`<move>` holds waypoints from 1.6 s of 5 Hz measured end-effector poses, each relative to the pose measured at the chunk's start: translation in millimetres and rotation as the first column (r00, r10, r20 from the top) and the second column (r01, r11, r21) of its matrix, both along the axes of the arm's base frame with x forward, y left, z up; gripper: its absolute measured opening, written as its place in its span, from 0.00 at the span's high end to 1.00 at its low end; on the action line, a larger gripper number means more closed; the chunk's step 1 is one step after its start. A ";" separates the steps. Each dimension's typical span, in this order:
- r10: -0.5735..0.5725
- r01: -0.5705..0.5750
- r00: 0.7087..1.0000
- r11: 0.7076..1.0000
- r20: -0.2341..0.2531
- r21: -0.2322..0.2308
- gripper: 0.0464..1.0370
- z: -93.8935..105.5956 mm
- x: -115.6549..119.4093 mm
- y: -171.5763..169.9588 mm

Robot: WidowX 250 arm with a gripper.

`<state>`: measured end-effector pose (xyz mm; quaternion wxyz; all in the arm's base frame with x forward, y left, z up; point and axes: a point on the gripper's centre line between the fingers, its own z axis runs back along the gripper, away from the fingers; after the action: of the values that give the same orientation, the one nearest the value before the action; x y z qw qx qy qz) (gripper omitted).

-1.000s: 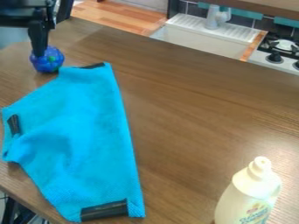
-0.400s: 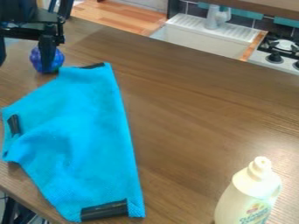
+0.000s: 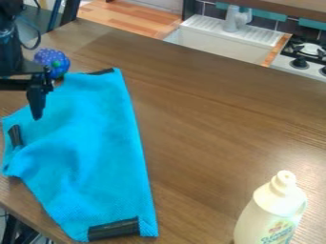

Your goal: Unfold the cloth from bottom left to top right

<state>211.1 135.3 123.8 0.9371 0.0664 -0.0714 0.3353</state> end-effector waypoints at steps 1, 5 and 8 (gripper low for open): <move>0.009 -0.009 1.000 1.000 0.024 0.019 0.04 2.9 -4.1 0.0; 0.055 -0.056 0.998 0.992 0.011 0.110 0.04 -34.4 0.1 18.7; 0.086 -0.085 0.996 0.992 -0.006 0.093 0.67 -39.6 -7.3 29.5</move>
<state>203.7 164.8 84.2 0.9181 0.1146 -0.0794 0.3710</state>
